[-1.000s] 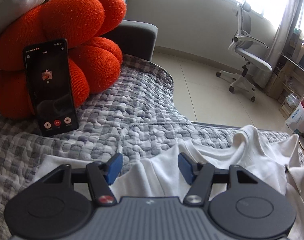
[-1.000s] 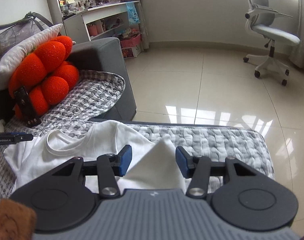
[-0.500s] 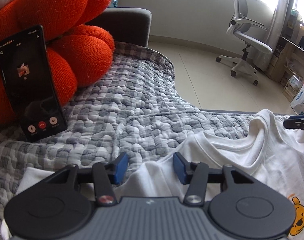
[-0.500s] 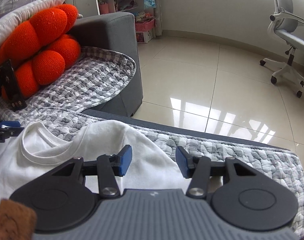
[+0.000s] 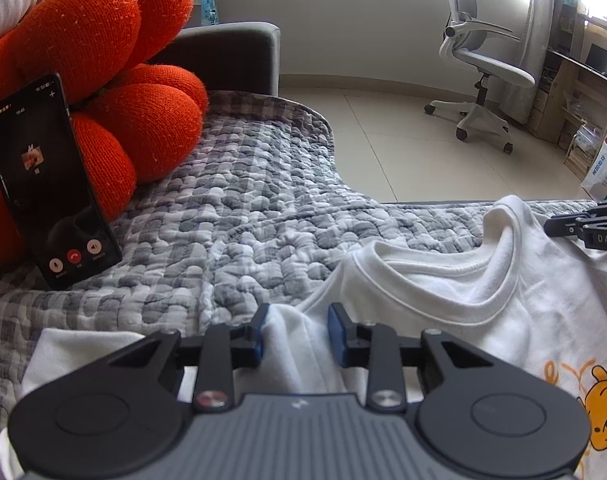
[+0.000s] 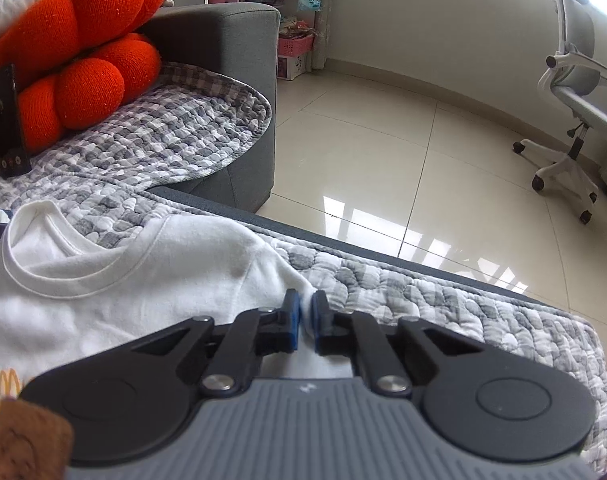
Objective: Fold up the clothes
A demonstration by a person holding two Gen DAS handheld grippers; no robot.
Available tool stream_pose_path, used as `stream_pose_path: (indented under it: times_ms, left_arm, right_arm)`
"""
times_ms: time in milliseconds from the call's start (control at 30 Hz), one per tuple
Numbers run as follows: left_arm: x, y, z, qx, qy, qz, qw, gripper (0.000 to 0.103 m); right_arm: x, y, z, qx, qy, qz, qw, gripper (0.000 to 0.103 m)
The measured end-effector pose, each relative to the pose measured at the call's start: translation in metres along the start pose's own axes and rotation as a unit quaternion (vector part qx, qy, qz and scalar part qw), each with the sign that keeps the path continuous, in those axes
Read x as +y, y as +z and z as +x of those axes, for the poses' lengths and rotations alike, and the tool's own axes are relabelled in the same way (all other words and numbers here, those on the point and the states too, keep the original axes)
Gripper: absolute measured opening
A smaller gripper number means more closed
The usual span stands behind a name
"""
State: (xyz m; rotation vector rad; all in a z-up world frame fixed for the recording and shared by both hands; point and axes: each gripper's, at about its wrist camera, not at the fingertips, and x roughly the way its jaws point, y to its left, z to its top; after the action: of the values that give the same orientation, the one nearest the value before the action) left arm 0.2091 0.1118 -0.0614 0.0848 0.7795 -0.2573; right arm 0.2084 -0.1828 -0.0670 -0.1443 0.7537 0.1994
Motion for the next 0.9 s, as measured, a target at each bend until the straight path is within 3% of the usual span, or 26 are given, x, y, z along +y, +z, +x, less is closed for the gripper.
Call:
stream_pose_path:
  times_ms: [67, 133, 500, 700, 900]
  left_arm:
    - [0.002, 0.001, -0.002, -0.001, -0.003, -0.008, 1.0000, 0.014]
    - [0.004, 0.002, -0.004, -0.004, -0.004, -0.017, 0.9998, 0.009]
    - [-0.014, 0.016, -0.017, -0.107, 0.029, -0.045, 0.9928, 0.007]
    - [-0.018, 0.023, 0.011, -0.103, 0.070, -0.036, 0.9915, 0.007]
    - [-0.015, 0.013, 0.036, -0.067, 0.074, -0.033, 0.9945, 0.007]
  right_arm:
    - [-0.001, -0.001, -0.004, -0.007, -0.006, 0.012, 1.000, 0.003]
    - [-0.003, -0.002, -0.011, -0.018, -0.016, 0.018, 1.000, 0.003]
    - [-0.012, -0.004, -0.036, -0.075, -0.078, 0.026, 0.994, 0.003]
    - [-0.011, 0.004, -0.006, -0.052, -0.086, 0.017, 0.995, 0.003]
    - [-0.013, 0.000, 0.018, -0.021, -0.081, 0.008, 0.996, 0.003]
